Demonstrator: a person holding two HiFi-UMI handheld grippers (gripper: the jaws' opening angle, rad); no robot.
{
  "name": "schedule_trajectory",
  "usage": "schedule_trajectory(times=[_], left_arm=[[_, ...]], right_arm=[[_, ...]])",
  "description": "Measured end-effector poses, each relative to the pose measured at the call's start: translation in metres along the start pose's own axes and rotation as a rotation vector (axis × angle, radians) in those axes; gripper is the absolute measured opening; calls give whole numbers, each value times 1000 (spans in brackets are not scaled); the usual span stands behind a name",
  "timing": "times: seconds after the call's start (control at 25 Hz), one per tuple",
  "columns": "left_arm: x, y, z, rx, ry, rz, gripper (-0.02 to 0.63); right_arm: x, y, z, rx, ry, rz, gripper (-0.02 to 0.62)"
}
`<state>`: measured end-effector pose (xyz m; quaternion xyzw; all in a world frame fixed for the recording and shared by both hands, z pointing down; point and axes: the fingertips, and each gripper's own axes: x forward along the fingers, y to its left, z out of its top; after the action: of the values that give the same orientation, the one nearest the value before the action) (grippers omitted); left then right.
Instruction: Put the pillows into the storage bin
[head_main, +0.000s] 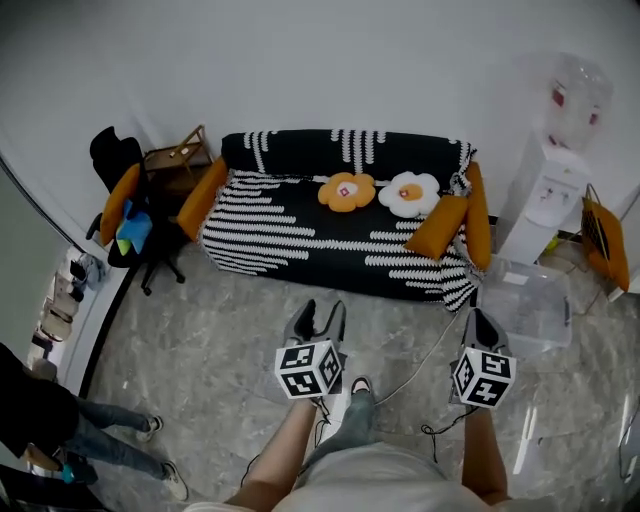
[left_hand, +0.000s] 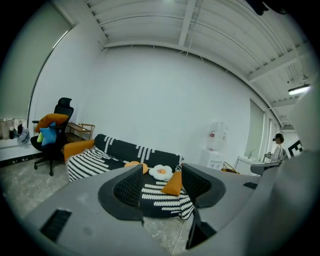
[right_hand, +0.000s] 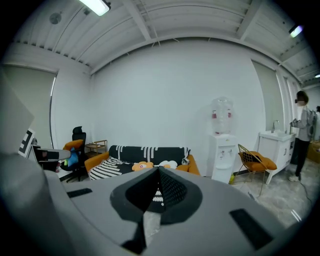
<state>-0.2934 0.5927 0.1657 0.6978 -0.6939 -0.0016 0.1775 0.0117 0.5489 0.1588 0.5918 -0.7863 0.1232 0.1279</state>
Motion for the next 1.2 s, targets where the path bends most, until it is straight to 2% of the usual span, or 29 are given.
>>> schedule_trajectory(times=[0.28,0.56,0.76,0.96,1.2], left_arm=[[96,46,51,-21,-19,-16,235],[178,102,78,-59,-12,-11,235],[227,113,76,-77,37,-34,235],[273,106,79,-56,69,-55,235],[339,103,83,-45,82,-25,235]], right_arm=[[102,32,62,-7,-9,18,2],[186,69,81,-9,21,46,2],[220,54,81,20,63,-6,2],[254,24,86,50,74,-55,2],[330,-1,102,66,74,-17,2]])
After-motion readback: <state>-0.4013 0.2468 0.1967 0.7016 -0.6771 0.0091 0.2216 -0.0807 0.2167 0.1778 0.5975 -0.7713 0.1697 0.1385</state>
